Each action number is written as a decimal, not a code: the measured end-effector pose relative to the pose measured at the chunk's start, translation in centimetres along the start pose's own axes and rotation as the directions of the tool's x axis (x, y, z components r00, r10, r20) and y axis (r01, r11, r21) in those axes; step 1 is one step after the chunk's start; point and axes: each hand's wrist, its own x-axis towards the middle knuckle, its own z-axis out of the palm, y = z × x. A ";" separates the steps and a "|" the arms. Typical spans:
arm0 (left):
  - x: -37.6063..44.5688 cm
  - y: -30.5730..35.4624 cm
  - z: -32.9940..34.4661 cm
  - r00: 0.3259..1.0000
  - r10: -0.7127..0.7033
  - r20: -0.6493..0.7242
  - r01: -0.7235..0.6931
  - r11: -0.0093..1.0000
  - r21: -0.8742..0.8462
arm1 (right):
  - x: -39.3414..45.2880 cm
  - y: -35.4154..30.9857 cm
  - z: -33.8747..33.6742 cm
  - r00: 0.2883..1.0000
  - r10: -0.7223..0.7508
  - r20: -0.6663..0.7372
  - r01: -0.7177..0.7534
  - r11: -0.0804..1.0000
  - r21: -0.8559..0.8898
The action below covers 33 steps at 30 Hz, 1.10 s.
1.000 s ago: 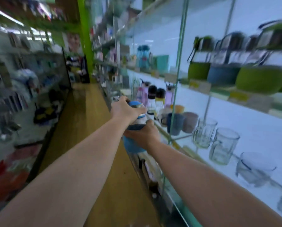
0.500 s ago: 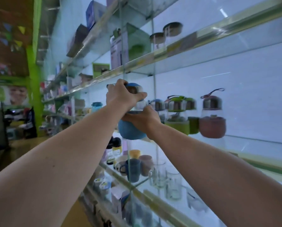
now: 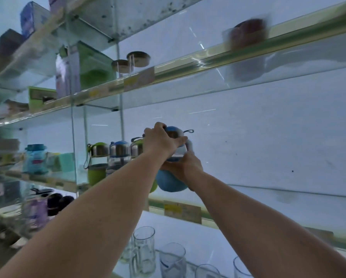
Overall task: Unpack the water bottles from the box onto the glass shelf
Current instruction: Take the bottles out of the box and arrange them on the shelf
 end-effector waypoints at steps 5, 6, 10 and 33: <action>0.0 -0.6 1.8 0.999 -0.035 0.025 0.034 0.999 0.038 | 1.3 2.2 0.1 0.996 0.085 0.032 -0.085 0.996 -0.002; 0.0 -0.9 2.1 0.999 -0.039 0.026 0.038 0.998 0.046 | 1.5 2.5 0.2 0.995 0.084 0.046 -0.084 0.996 -0.009; 0.2 -1.7 3.2 0.998 -0.047 0.046 0.043 0.996 0.084 | 1.8 3.1 0.5 0.992 0.094 0.083 -0.091 0.995 -0.042; -1.4 -6.3 -4.4 0.991 -0.090 -0.101 0.096 0.994 0.056 | -2.3 -2.3 5.0 0.884 -0.455 -0.111 0.387 0.842 -0.376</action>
